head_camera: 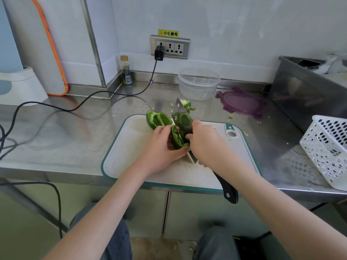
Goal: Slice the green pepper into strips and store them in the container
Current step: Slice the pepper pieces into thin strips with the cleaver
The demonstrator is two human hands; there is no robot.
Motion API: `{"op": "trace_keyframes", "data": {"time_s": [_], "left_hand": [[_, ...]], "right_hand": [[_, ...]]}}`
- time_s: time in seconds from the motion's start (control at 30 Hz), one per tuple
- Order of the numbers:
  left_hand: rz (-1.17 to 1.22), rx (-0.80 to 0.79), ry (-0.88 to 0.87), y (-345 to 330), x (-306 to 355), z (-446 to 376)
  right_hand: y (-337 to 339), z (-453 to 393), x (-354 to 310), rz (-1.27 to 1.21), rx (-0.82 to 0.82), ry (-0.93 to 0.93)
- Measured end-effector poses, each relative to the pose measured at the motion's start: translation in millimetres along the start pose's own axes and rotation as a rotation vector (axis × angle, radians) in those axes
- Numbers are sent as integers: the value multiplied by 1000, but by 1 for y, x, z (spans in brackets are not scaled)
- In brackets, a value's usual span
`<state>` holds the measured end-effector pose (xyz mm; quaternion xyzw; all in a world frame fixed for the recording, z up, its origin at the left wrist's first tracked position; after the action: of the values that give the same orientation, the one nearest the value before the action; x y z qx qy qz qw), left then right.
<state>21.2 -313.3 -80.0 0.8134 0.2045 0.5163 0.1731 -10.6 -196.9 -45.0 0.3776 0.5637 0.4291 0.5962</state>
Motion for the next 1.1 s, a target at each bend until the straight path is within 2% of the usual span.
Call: {"op": "trace_keyframes", "data": {"time_s": [0.13, 0.37, 0.6, 0.7, 0.8, 0.97, 1.1], "left_hand": [[-9, 3, 14, -1, -5, 0], [9, -22, 34, -2, -5, 1], [-7, -24, 47, -1, -2, 2], [-56, -32, 27, -1, 4, 4], [-102, -60, 1, -2, 8, 6], [-89, -92, 0, -2, 11, 5], [-114, -85, -9, -1, 17, 7]], "right_hand": [[-1, 3, -1, -19, 18, 5], [-4, -3, -7, 232, 4, -5], [6, 1, -21, 36, 23, -22], [9, 4, -18, 61, -3, -29], [9, 17, -11, 51, 16, 63], [12, 4, -15, 110, -45, -58], [12, 0, -22, 45, -40, 11]]}}
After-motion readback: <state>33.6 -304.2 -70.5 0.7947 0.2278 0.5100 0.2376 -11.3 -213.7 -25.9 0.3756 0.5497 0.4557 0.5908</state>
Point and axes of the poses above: each hand's wrist, its own z-axis away from the middle knuckle, its own y-axis out of the back of the hand, x = y × z, the point moved 5 cm from there along -z, towards the middle knuckle, and after that the axes turned 11 degrees about -y, right-handed, at the moved point
